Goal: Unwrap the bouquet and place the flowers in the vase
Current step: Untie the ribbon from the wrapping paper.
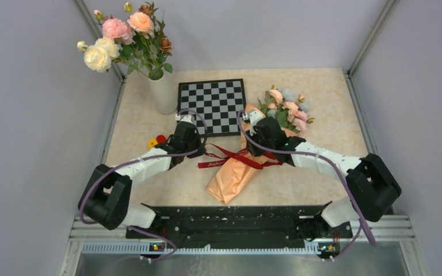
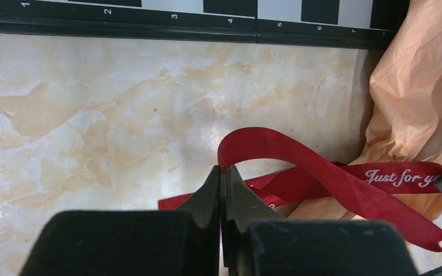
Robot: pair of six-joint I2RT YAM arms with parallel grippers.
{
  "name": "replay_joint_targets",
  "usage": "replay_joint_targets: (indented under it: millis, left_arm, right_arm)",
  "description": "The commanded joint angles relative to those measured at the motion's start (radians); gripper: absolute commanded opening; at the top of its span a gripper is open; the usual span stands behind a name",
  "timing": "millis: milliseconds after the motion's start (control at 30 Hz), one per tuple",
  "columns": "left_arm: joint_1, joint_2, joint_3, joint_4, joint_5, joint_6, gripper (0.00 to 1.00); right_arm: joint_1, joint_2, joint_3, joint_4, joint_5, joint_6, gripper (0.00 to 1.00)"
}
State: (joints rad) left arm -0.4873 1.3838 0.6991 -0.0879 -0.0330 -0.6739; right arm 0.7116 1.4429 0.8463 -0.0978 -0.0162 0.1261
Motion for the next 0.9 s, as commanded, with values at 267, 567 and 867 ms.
replay_joint_targets:
  millis: [267,567,867]
  left_arm:
    - [0.009,-0.024,0.004,0.005,0.016,0.011,0.00]
    - [0.010,-0.023,0.008,-0.010,0.002,0.015,0.00]
    - [0.034,-0.006,0.015,-0.043,-0.033,0.018,0.00]
  right_arm:
    - [0.016,0.033,0.024,0.011,-0.006,-0.034,0.39]
    - [0.015,0.033,0.020,-0.001,0.005,-0.029,0.30]
    - [0.015,-0.060,0.017,-0.075,0.125,0.007,0.07]
